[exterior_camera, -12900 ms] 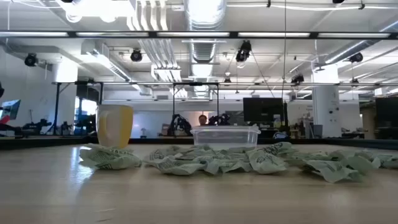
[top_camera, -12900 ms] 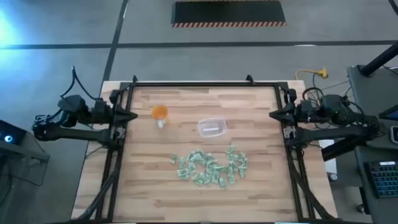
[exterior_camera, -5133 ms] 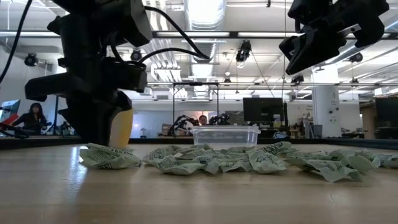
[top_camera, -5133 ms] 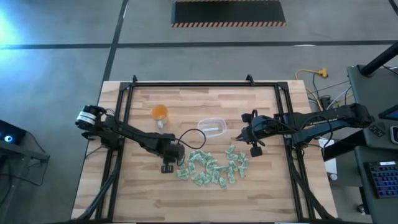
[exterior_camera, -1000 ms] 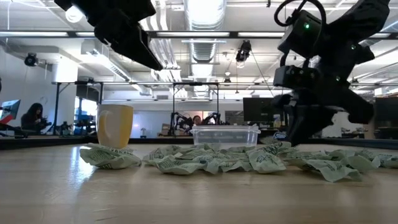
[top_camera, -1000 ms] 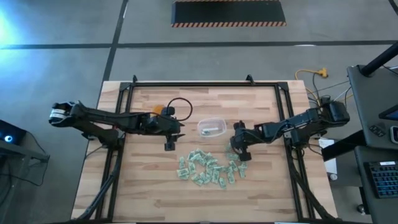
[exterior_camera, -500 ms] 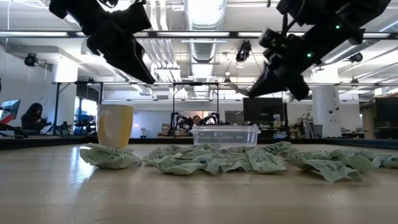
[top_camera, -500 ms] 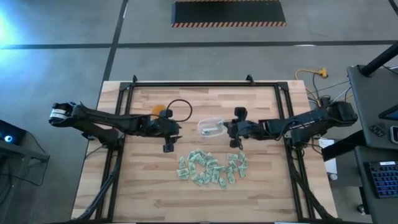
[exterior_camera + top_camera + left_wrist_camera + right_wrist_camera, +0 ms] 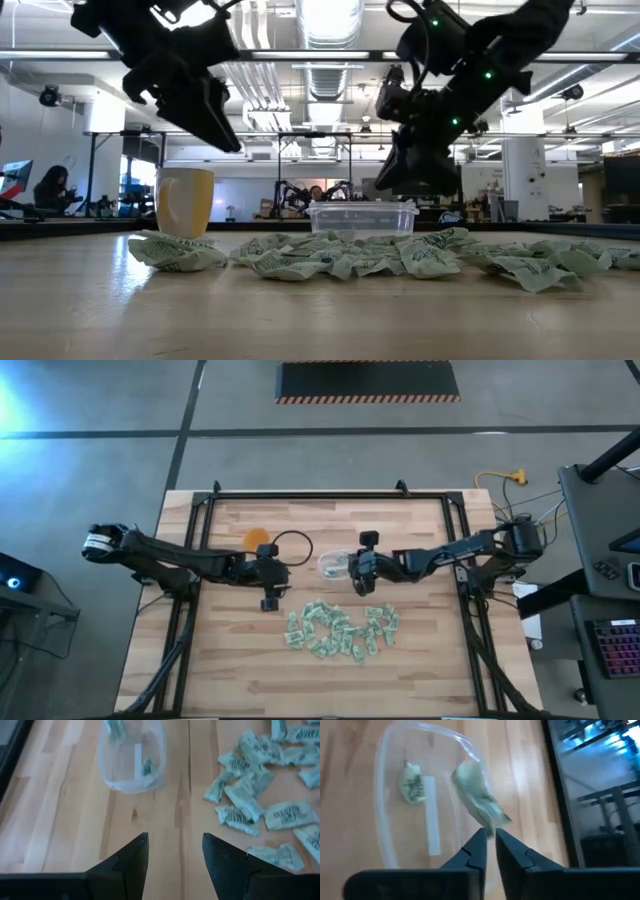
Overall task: Pick and place Stevia / Truvia into bins
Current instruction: Put the stevia packet into the transparent bin
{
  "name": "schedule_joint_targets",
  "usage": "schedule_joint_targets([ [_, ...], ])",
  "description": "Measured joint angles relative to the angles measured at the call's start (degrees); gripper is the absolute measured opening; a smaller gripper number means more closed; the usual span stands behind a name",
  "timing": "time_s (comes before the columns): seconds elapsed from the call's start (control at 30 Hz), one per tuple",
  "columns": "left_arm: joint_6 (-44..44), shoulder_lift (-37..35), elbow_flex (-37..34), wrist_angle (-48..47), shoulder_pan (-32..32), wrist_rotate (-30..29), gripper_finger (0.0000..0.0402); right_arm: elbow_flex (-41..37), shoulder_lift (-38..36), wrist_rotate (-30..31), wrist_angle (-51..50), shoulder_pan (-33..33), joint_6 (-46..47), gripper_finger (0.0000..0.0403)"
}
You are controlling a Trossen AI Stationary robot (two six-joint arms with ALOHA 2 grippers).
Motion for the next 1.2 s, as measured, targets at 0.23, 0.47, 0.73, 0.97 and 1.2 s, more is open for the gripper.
schedule_joint_targets([
  [0.23, -0.06, 0.66, -2.17, 4.71, -0.40, 1.87, 0.0169, 8.76, -0.18, -1.91, -19.83, 0.04, 9.19, 0.0120],
  [0.47, 1.94, 7.42, -2.52, 9.16, -2.39, 11.30, 0.0170, 10.34, -6.17, -14.43, -27.61, 3.36, 14.88, 0.0151],
  [0.73, 6.98, 17.77, 0.81, 14.55, -2.99, 11.56, 0.0170, 5.79, -13.12, -15.86, -26.99, 9.87, 19.09, 0.0141],
  [0.97, 8.13, 23.62, 3.23, 15.13, -2.99, 11.69, 0.0170, 3.28, -17.15, -13.48, -26.91, 14.42, 23.64, 0.0124],
  [1.2, 8.08, 25.12, 3.57, 14.99, -2.96, 12.41, 0.0168, 2.95, -18.04, -11.55, -26.59, 17.90, 25.90, 0.0112],
])
